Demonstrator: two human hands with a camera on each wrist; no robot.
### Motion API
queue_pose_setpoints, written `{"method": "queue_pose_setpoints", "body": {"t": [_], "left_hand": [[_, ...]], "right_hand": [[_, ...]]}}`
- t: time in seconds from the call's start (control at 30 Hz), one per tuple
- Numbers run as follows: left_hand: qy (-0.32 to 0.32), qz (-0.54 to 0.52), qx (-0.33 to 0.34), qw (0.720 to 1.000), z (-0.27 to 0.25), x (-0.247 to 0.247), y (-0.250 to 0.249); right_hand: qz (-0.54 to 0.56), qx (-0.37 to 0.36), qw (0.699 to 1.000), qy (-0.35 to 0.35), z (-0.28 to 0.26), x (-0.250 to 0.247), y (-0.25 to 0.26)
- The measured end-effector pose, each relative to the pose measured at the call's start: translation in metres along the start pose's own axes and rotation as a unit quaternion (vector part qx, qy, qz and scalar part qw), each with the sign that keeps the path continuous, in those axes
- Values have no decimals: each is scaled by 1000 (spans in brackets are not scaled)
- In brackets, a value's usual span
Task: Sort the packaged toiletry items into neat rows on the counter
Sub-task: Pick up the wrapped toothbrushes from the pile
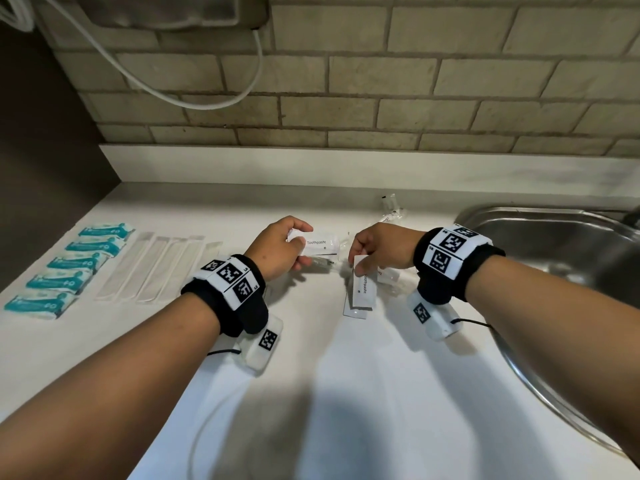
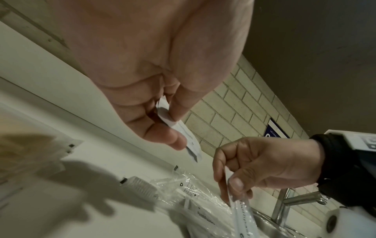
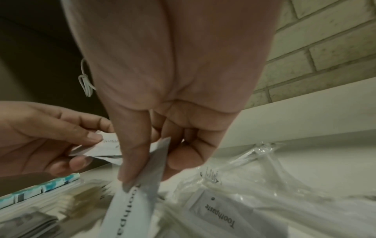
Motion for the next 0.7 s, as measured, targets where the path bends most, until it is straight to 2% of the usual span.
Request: {"method": "queue_pose_setpoints", "body": {"t": [0.13, 0.37, 0.53, 0.7], "left_hand": [[-4, -6, 12, 1000, 0, -5, -3], [-1, -2, 23, 1000, 3, -6, -5], [13, 7, 20, 1000, 3, 4, -9], [16, 6, 28, 999, 6, 7, -11]], "right_hand": [[19, 10, 1000, 5, 7, 8, -7], [-81, 40, 993, 75, -1, 47, -23], [-31, 11, 991, 133, -8, 66, -23], [36, -13, 995, 87, -6, 56, -13]]}}
Point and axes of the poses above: each hand's wrist, its own z-axis towards the middle knuckle, its own x-axis out of the palm, y = z × x, the point moved 9 cm from there along z, towards the middle knuckle, and after that the axes turned 2 degrees about x, right-handed, at the moved point
